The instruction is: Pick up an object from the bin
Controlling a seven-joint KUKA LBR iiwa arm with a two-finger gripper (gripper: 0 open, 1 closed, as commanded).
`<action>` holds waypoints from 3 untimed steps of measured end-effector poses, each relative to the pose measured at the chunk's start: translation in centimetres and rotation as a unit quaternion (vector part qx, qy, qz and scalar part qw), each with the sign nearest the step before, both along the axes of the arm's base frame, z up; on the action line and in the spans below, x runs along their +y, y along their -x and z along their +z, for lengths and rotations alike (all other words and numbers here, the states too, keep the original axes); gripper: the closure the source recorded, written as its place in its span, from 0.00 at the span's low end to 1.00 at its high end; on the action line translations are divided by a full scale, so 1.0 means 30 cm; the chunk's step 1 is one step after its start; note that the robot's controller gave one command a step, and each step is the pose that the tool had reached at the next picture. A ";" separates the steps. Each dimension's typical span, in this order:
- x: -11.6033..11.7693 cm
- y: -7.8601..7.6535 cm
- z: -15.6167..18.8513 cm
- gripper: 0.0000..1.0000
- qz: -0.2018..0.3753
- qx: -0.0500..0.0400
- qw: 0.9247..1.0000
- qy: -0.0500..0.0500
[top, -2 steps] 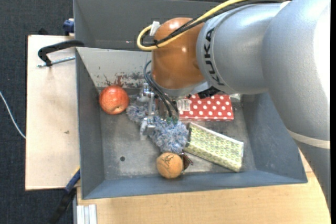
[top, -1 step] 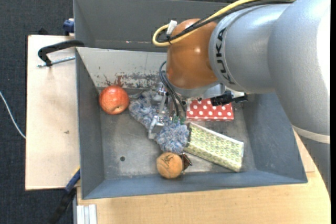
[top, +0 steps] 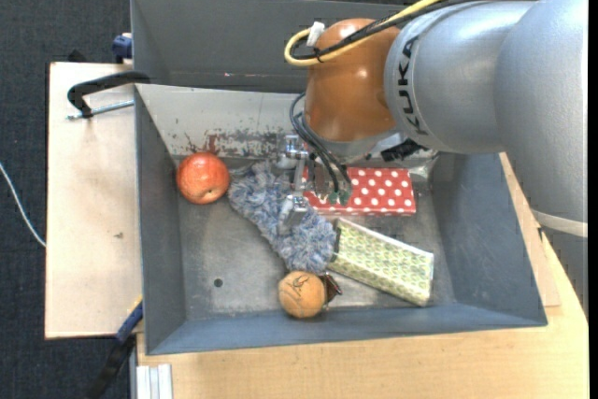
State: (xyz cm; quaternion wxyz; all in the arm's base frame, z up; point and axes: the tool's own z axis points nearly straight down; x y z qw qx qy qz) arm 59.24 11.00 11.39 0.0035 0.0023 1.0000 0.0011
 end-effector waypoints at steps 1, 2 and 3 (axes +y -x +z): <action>-0.049 0.015 -0.084 0.00 -0.094 0.003 0.996 -0.001; -0.082 0.007 -0.121 1.00 -0.013 0.000 1.000 -0.005; -0.081 0.007 -0.121 1.00 -0.013 0.000 1.000 -0.005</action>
Offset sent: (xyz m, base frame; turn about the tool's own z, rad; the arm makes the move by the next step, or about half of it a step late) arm -0.0059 -0.0312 -0.0439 0.0248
